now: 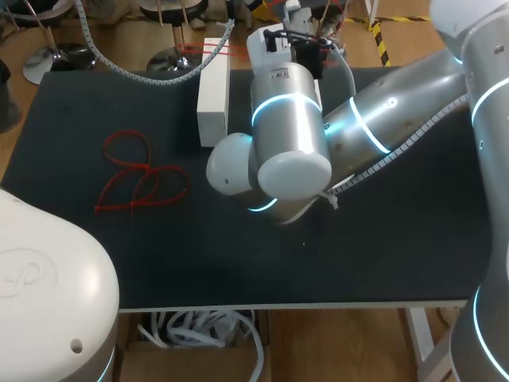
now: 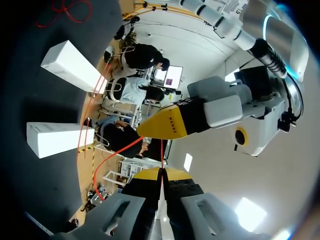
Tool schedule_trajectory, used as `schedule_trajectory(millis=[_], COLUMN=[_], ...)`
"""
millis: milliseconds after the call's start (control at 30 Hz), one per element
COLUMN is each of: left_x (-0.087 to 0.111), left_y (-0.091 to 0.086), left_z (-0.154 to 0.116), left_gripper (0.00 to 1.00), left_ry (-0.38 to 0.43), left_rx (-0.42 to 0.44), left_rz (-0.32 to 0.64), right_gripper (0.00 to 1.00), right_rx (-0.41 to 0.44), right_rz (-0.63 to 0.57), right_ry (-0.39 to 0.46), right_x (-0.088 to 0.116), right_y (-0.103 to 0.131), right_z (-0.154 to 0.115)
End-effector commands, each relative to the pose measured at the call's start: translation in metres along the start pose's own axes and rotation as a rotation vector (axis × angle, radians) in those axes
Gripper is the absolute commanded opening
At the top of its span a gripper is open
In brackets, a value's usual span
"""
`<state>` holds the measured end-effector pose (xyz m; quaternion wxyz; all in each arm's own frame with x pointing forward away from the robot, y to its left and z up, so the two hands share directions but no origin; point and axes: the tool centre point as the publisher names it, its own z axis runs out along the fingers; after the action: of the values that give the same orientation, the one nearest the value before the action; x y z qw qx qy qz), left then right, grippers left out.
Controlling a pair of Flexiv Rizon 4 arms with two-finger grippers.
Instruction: Grab the tape and strap the tape.
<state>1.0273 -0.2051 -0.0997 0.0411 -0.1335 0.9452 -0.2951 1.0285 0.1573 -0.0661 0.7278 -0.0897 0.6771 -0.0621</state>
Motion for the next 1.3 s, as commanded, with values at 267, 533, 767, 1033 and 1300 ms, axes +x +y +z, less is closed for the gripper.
schedule_trajectory(millis=[267, 533, 767, 1033, 1300], left_x=[0.0000, 0.0000, 0.0000, 0.0000, 0.0000], left_y=[-0.0006, -0.0006, -0.0006, -0.0006, -0.0006], left_z=[-0.0004, -0.0004, -0.0004, -0.0004, -0.0004], left_gripper=[0.00, 0.00, 0.00, 0.00, 0.00], left_ry=[0.001, 0.001, 0.001, 0.001, 0.001], left_rx=[-0.004, -0.004, -0.004, -0.004, -0.004], left_rz=[0.000, 0.000, 0.000, 0.000, 0.000], right_gripper=[0.00, 0.00, 0.00, 0.00, 0.00], right_rx=[-0.008, -0.016, -0.009, -0.001, 0.003], right_rz=[-0.010, -0.016, -0.021, -0.028, -0.028], right_ry=[0.017, 0.028, 0.025, 0.021, 0.019], right_x=[-0.0040, -0.0049, -0.0034, -0.0015, -0.0003], right_y=[-0.0023, -0.0081, -0.0071, -0.0050, -0.0018], right_z=[-0.0045, -0.0072, -0.0042, -0.0028, -0.0019])
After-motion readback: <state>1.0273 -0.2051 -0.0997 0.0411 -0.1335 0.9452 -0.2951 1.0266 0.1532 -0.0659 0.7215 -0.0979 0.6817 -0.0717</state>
